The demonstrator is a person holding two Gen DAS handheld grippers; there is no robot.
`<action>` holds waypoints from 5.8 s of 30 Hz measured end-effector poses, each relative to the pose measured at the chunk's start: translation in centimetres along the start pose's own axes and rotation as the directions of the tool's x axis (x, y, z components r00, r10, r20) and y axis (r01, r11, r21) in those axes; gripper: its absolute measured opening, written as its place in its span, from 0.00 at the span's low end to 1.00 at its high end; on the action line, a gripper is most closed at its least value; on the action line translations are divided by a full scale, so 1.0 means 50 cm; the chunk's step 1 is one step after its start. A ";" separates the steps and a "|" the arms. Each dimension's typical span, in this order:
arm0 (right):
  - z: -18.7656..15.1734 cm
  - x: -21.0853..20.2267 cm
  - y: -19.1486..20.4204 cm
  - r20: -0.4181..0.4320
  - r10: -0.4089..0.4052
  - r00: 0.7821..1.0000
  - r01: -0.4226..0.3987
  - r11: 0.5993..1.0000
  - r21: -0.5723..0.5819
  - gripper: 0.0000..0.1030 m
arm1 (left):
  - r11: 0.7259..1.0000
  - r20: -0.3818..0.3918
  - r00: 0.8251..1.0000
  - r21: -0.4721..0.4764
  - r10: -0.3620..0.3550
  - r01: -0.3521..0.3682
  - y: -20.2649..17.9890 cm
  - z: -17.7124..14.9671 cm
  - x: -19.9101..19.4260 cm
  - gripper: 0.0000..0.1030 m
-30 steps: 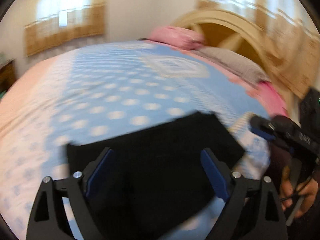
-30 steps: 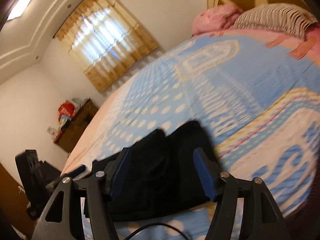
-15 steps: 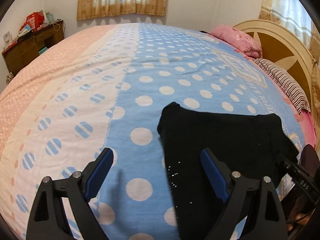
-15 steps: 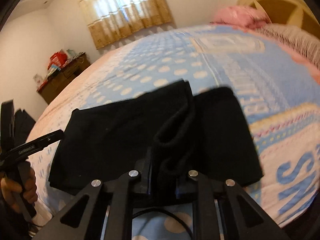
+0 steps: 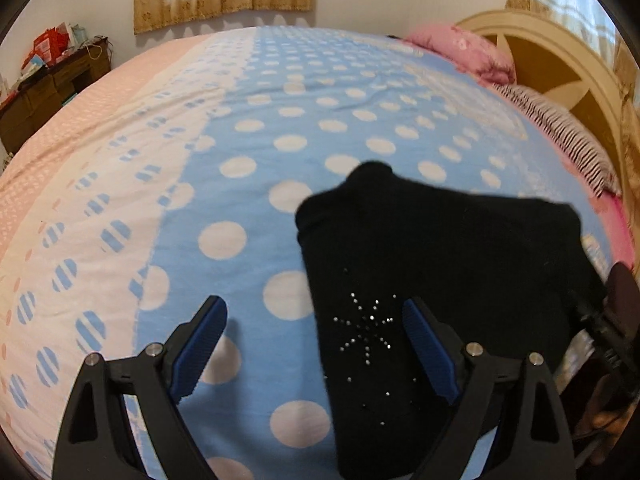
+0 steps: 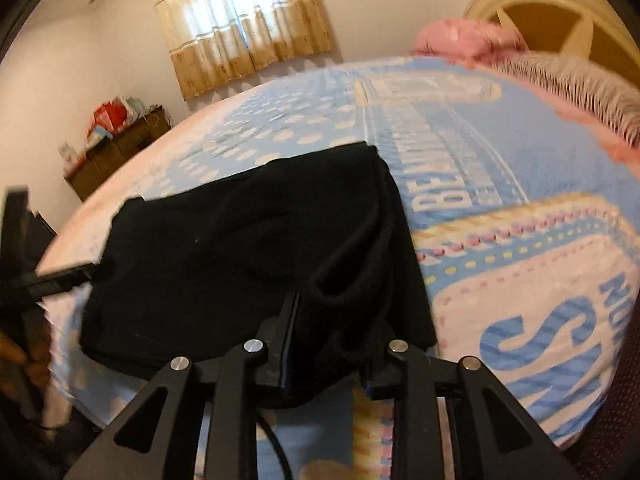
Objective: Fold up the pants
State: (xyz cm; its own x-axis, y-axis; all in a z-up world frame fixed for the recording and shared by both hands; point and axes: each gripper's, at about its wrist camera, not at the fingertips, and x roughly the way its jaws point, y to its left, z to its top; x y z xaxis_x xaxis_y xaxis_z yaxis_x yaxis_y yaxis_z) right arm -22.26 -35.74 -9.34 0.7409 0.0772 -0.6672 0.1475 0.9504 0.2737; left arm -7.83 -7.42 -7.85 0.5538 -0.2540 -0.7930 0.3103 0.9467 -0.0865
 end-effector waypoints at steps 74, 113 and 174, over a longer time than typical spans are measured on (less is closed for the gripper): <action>0.142 0.332 0.479 -0.343 0.358 0.868 -0.467 0.824 -0.321 0.22 | 0.995 -0.010 0.997 -0.057 0.077 -0.077 0.012 -0.096 -0.037 0.83; 0.024 0.040 -0.050 0.027 0.081 0.996 -0.084 0.989 0.119 0.70 | 0.991 -0.017 1.000 -0.130 -0.022 0.020 -0.021 -0.016 0.014 1.00; 0.049 -0.030 0.093 0.105 -0.034 0.994 0.045 0.993 -0.107 0.30 | 0.987 0.022 0.988 -0.054 -0.153 0.154 -0.055 0.025 -0.039 0.18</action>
State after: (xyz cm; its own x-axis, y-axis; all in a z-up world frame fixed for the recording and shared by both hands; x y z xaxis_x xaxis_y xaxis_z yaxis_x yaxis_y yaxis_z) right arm -21.09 -32.14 -5.38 0.8001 0.0128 -0.5998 0.1097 0.9798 0.1673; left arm -8.81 -9.79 -5.30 0.5171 -0.3998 -0.7568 0.3496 0.9057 -0.2396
